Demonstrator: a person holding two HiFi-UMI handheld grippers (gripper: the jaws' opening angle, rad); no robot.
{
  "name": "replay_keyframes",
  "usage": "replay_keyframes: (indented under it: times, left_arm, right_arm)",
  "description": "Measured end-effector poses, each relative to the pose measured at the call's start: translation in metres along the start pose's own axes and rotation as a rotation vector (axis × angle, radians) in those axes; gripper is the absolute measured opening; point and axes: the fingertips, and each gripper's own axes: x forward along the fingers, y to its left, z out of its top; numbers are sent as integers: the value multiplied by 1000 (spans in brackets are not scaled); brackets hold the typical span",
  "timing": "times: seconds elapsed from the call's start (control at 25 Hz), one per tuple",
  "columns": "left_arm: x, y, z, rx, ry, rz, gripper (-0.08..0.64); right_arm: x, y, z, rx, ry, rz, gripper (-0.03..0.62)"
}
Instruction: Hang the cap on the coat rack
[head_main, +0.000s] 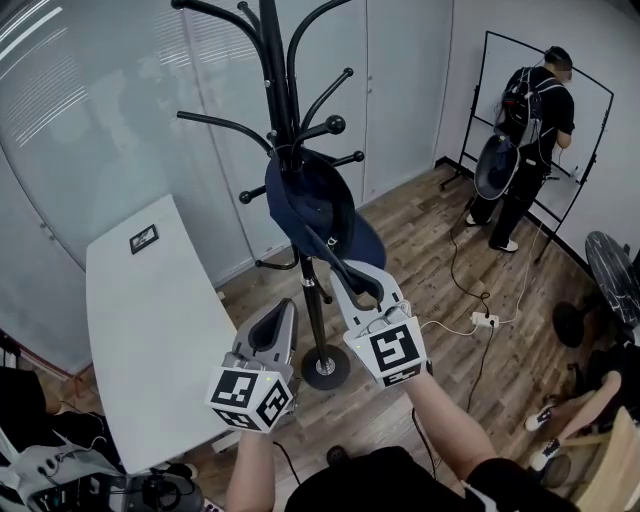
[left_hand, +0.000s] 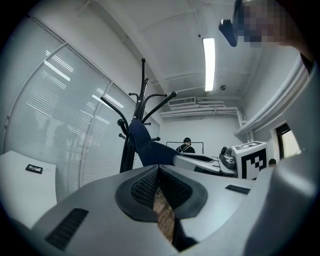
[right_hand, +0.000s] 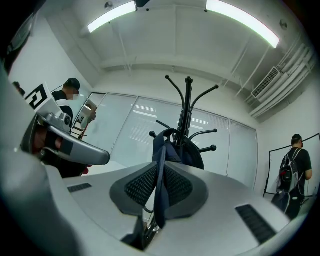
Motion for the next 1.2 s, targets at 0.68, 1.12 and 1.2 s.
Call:
replay_keyframes:
  times: [0.68, 1.12, 1.2]
  left_arm:
    - [-37, -25, -42, 5, 9, 25, 15]
    - [-68, -58, -66, 2, -8, 54, 15]
    - [-62, -56, -60, 1, -4, 53, 15]
  right_arm:
    - [-35, 17, -65, 27, 84, -5, 44]
    - [-79, 23, -75, -2, 73, -1, 44]
    - [-75, 18, -73, -8, 75, -5, 44]
